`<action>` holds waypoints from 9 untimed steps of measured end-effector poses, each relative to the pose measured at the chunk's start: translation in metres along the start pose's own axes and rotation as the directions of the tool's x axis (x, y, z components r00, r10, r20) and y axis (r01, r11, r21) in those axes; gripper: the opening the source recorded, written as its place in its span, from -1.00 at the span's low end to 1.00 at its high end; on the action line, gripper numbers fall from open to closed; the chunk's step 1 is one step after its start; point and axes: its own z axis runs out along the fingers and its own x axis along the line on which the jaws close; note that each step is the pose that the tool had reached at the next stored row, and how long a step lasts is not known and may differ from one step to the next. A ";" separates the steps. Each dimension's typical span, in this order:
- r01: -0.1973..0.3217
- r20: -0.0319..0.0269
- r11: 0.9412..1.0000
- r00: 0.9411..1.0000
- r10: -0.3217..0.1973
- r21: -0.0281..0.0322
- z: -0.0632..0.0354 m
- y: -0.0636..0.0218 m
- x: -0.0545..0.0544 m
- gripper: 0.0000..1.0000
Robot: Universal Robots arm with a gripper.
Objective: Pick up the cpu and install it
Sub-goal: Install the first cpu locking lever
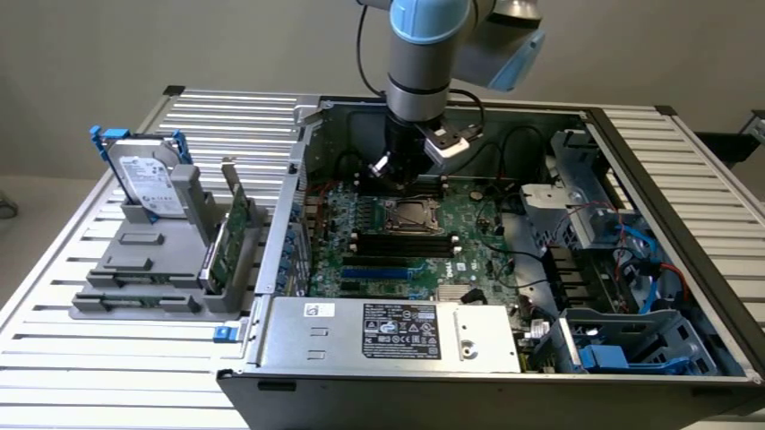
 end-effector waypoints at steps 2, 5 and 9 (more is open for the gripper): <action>0.000 0.000 1.000 1.000 0.000 0.000 0.0000 0.0000 0.000 -0.79; 0.000 0.001 1.000 1.000 0.000 0.000 0.0002 0.0003 0.000 -0.79; 0.000 0.001 1.000 1.000 0.000 0.000 0.0009 0.0006 0.001 -0.79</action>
